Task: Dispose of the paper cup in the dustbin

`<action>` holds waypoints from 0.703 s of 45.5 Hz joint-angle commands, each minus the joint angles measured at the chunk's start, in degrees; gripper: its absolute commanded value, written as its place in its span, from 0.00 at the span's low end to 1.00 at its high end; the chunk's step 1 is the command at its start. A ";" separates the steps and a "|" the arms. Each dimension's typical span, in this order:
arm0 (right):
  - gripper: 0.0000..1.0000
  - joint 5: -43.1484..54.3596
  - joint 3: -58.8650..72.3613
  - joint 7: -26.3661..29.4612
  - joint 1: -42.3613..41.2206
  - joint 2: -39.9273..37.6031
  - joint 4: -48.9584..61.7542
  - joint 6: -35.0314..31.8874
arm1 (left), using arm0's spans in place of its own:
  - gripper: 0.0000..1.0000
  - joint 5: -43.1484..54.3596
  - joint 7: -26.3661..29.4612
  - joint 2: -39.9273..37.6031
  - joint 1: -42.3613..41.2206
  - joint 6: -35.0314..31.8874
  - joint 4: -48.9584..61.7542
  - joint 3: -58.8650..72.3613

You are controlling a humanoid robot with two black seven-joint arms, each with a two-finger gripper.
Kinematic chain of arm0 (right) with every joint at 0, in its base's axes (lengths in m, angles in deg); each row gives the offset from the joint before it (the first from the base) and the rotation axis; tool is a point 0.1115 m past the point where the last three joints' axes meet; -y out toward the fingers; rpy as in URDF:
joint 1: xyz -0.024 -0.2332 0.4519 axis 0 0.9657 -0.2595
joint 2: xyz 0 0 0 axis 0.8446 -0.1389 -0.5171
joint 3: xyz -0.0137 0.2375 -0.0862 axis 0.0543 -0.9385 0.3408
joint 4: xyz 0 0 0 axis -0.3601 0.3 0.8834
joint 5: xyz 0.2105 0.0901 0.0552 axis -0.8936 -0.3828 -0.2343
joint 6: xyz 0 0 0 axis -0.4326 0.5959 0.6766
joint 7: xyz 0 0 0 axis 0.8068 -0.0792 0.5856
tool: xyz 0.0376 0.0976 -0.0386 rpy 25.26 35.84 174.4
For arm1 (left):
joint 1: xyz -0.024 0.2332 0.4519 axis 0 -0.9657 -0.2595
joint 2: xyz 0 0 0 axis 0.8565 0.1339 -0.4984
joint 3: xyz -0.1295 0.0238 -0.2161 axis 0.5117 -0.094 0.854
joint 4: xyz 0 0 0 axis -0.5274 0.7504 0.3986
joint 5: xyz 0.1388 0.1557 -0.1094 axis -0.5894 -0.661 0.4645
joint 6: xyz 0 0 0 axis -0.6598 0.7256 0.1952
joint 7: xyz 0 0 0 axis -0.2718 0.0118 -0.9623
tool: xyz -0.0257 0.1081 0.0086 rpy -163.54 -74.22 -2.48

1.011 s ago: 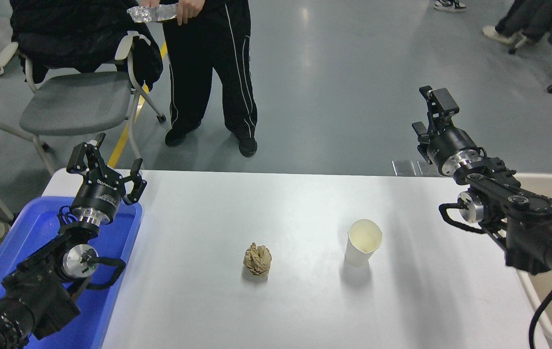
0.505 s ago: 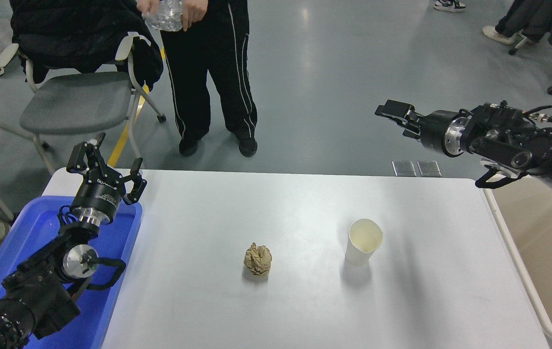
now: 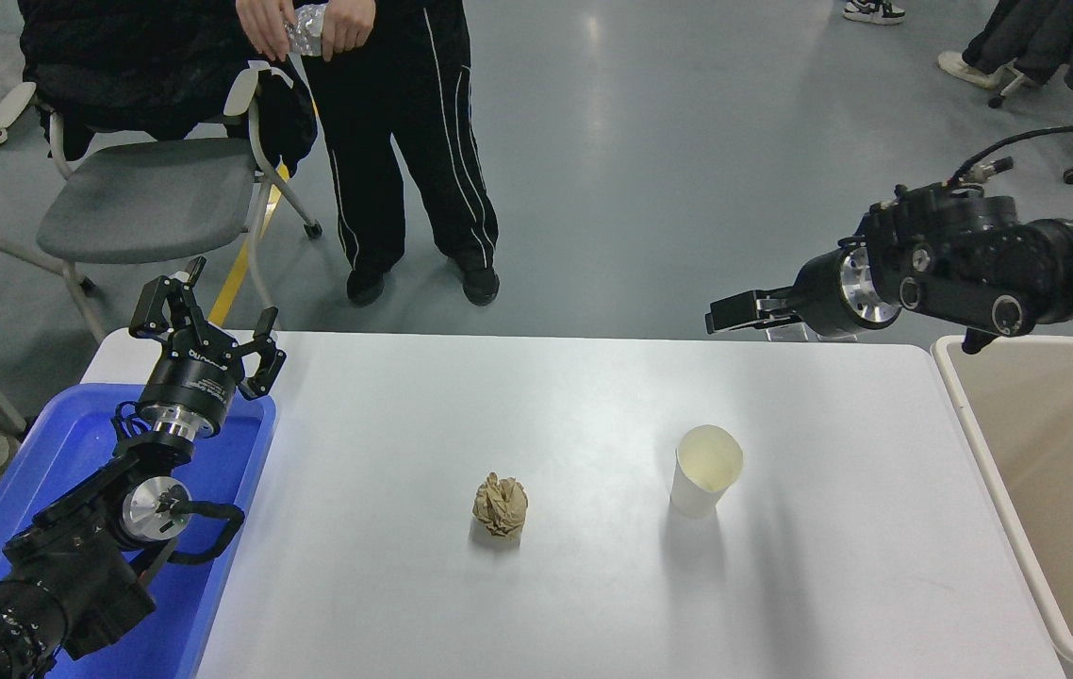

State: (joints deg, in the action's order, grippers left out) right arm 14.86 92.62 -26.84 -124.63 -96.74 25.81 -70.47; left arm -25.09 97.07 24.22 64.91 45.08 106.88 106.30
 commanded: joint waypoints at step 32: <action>0.99 2.42 0.78 -0.04 14.21 3.77 9.97 0.01 | 1.00 0.00 0.00 0.00 0.00 0.00 0.00 0.00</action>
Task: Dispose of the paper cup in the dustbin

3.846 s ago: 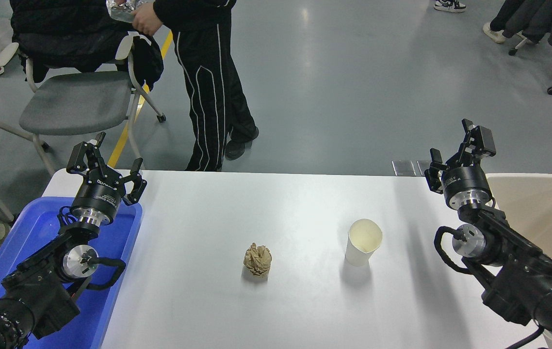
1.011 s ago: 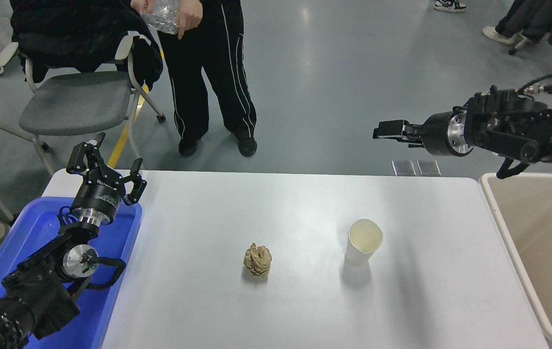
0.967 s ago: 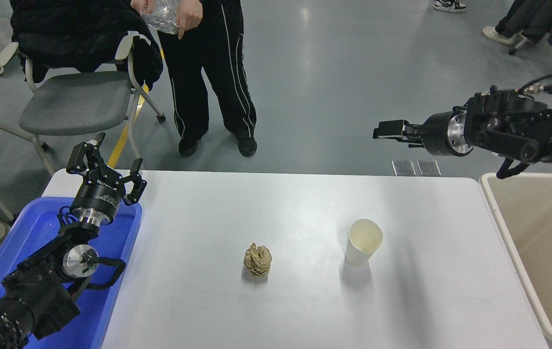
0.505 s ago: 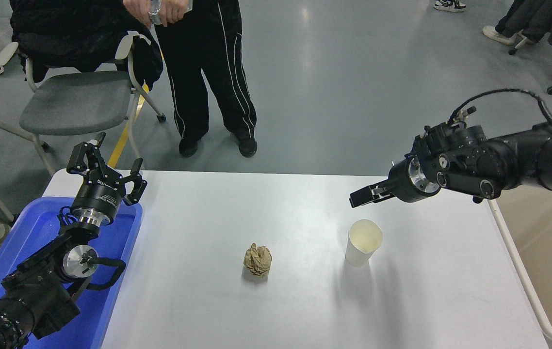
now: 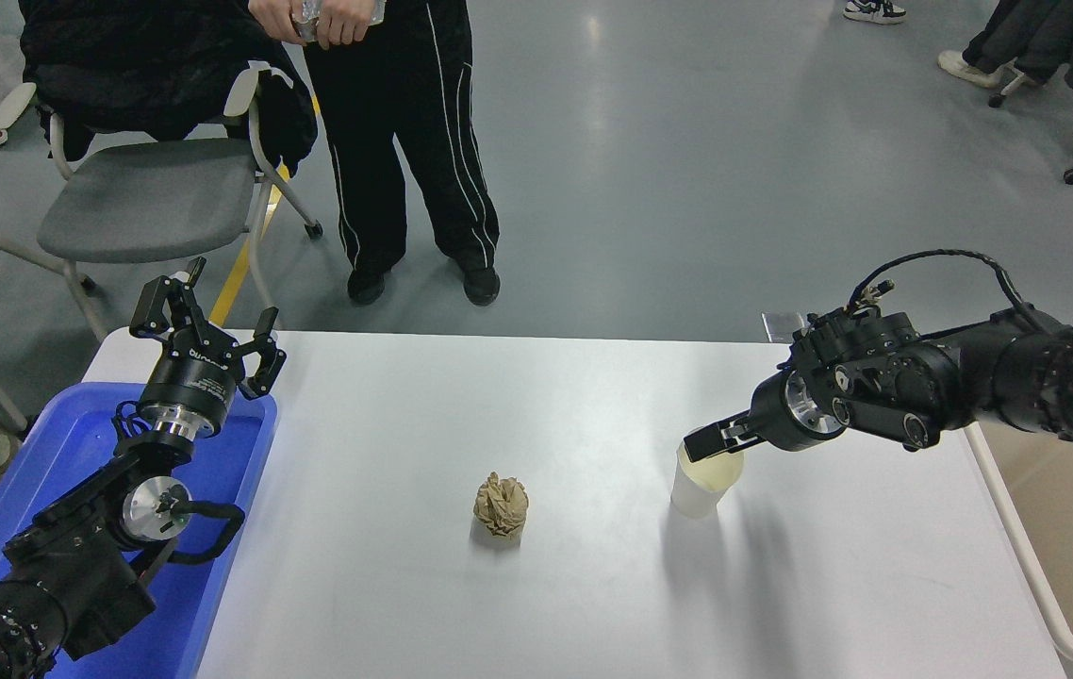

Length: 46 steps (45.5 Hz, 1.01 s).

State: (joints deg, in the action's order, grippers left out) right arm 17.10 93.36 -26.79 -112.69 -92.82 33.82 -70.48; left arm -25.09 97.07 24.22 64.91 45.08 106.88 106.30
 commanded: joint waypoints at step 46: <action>0.00 3.08 0.92 -0.27 3.50 -1.12 2.23 2.21 | 1.00 0.00 0.00 0.00 0.00 0.00 0.00 0.00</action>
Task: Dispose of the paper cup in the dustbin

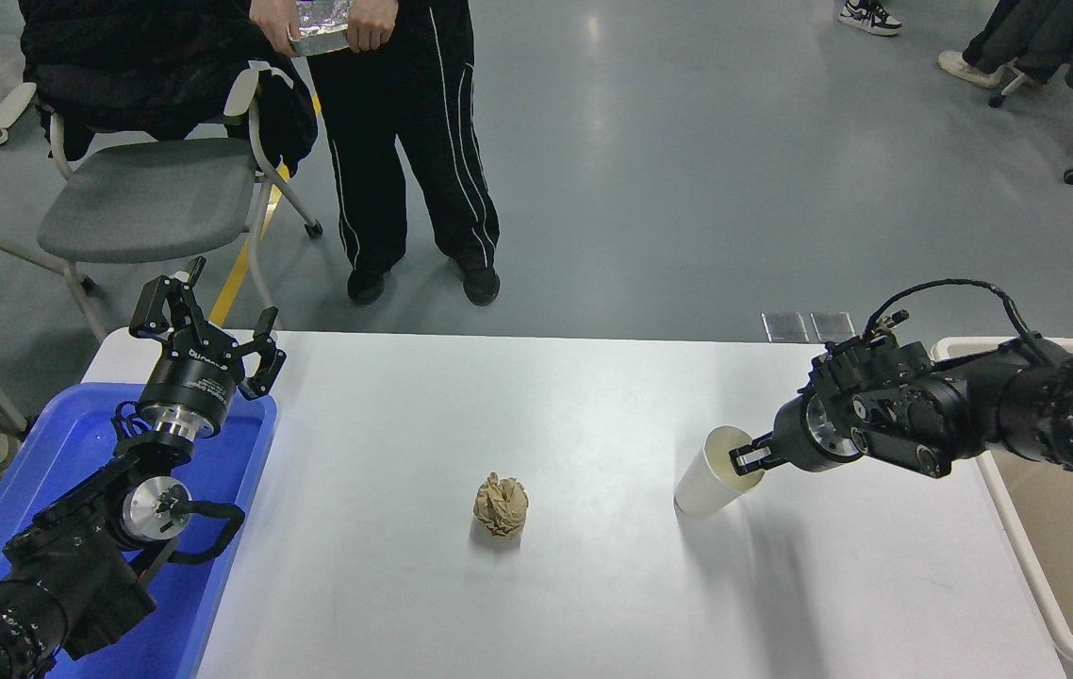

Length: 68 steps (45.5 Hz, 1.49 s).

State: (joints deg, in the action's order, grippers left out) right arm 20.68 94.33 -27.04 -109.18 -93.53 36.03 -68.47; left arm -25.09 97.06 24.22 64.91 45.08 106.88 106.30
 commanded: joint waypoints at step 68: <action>0.00 -24.76 -33.97 -0.72 -13.55 -29.58 -14.40 -8.58 | 1.00 0.00 0.00 0.00 0.00 0.00 0.00 0.00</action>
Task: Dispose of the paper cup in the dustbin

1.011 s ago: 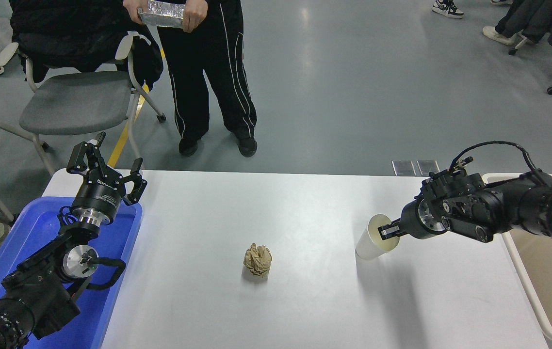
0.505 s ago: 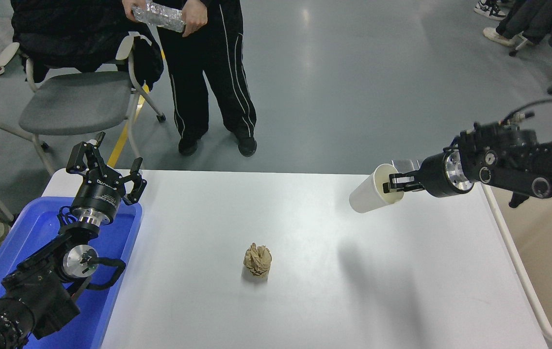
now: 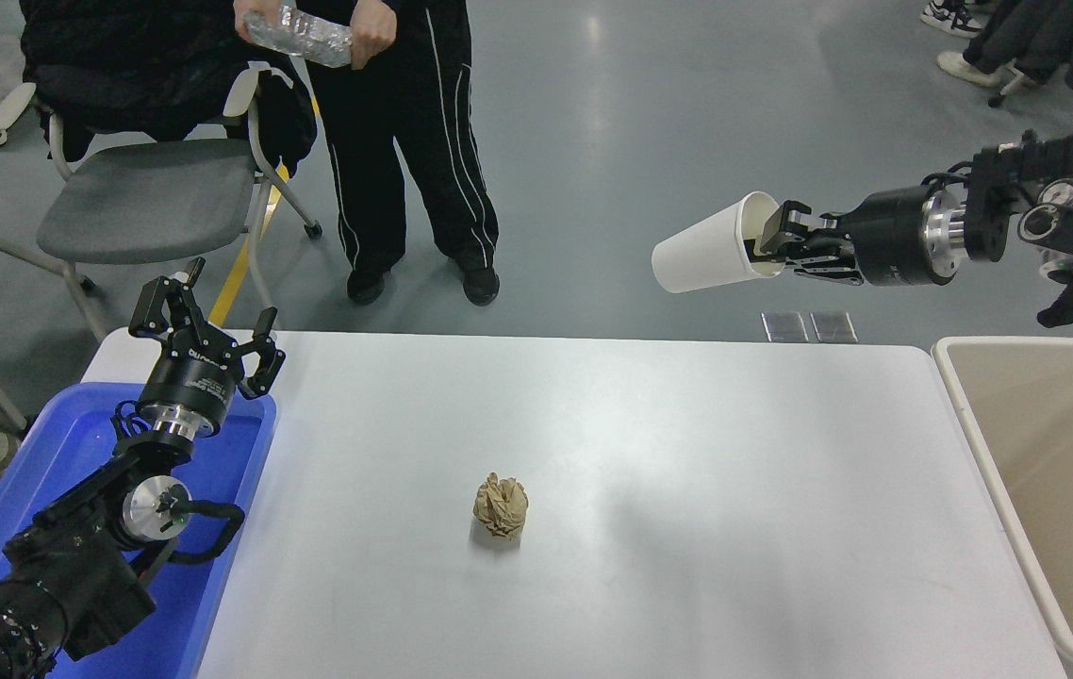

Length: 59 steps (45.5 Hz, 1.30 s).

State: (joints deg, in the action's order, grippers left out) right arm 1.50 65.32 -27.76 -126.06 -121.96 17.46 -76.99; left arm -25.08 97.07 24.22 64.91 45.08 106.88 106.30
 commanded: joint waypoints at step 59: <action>0.00 -17.00 -22.98 16.60 50.27 8.07 65.87 22.79 | 1.00 0.00 0.00 0.00 0.00 0.00 0.00 0.00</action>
State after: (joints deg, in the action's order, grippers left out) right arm -15.21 44.88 -15.03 -83.40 -115.23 81.92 -60.09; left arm -25.09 97.07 24.21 64.90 45.08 106.88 106.30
